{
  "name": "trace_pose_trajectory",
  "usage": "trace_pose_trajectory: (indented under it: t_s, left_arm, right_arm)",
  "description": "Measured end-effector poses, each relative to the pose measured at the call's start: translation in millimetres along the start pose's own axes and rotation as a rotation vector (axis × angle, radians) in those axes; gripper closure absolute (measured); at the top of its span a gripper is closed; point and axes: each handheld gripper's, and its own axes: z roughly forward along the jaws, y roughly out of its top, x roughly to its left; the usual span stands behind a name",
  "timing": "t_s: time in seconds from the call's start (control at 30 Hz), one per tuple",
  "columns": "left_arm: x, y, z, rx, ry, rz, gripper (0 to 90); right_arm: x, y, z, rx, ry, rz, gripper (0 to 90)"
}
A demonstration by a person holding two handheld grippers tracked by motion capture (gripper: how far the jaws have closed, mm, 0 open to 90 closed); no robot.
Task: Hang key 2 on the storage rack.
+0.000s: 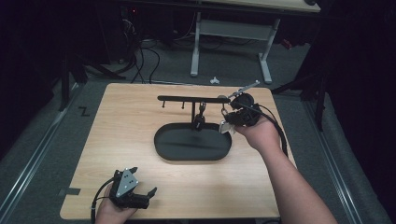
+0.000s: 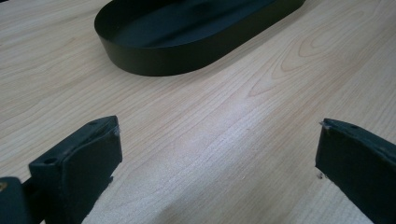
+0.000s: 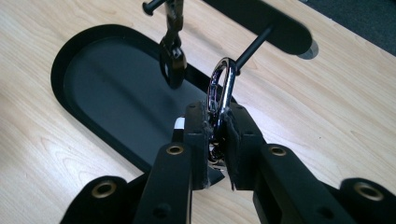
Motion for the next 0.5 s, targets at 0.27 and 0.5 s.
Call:
trace_pose_trajectory:
  t_s: [0.27, 0.5]
  left_arm:
    - [-0.3, -0.5, -0.4, 0.0, 0.002, -0.001, 1.0]
    - [-0.2, -1.4, 0.7, 0.002, 0.001, -0.002, 1.0]
  right_arm:
    - [-5.9, 4.3, 7.9, 0.006, 0.005, 0.029, 80.2]
    - [-10.5, 5.8, 20.0, 0.019, -0.004, 0.033, 80.1]
